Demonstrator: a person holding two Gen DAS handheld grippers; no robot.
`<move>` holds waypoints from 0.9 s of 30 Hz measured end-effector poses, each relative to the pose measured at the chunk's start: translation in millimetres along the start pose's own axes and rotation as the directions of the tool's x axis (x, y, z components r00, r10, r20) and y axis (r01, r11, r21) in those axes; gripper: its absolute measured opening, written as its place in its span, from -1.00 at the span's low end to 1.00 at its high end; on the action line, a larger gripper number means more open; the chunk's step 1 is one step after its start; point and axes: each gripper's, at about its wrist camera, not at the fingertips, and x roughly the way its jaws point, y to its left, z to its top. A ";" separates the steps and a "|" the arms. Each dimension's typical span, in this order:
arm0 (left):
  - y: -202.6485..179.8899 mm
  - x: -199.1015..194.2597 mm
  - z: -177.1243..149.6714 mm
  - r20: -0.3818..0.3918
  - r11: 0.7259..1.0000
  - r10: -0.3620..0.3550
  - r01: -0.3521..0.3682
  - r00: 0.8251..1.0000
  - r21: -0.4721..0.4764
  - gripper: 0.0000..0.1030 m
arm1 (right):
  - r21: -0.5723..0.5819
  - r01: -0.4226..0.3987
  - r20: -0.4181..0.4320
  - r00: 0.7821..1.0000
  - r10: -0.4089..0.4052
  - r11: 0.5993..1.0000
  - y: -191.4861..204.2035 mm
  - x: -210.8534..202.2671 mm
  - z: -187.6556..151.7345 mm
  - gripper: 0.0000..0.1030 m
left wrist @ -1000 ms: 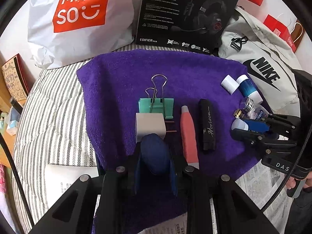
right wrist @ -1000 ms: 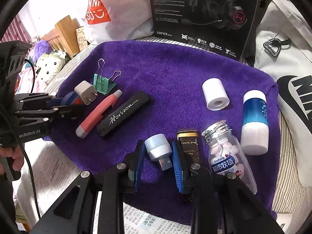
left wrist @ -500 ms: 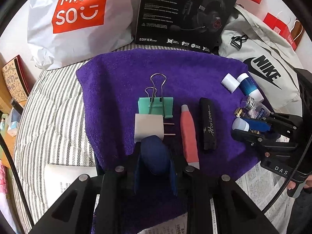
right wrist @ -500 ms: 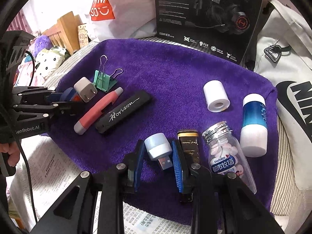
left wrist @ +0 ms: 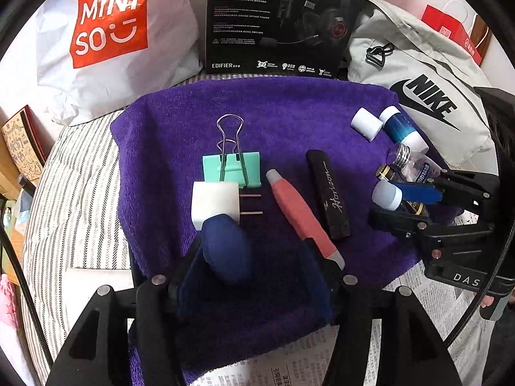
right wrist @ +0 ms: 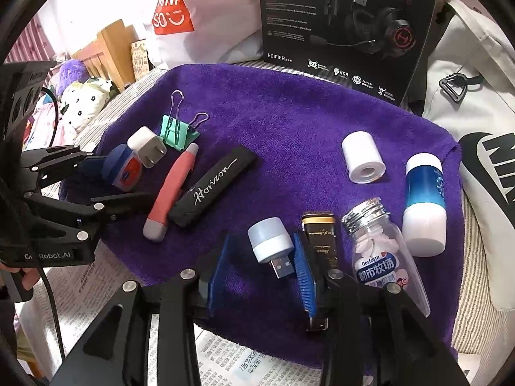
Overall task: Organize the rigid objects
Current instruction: 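Open the left tool to set the tin beside the plug adapter while the right tool releases the USB light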
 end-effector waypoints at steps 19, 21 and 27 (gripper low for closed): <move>-6.8 -20.1 -7.4 -0.008 0.996 0.002 -0.003 1.000 -0.086 0.66 | 0.059 0.051 -0.014 0.999 -0.050 0.997 -6.1 -31.9 -13.8 0.22; -8.8 -24.6 -10.7 -0.002 0.996 0.017 -0.017 1.000 -0.090 0.67 | 0.083 0.054 -0.007 0.999 -0.053 0.995 -7.4 -38.1 -18.1 0.25; -13.9 -49.8 -21.6 0.039 0.994 0.049 -0.045 0.998 -0.096 0.82 | 0.170 0.072 0.011 0.997 -0.075 0.983 -11.4 -57.9 -33.4 0.65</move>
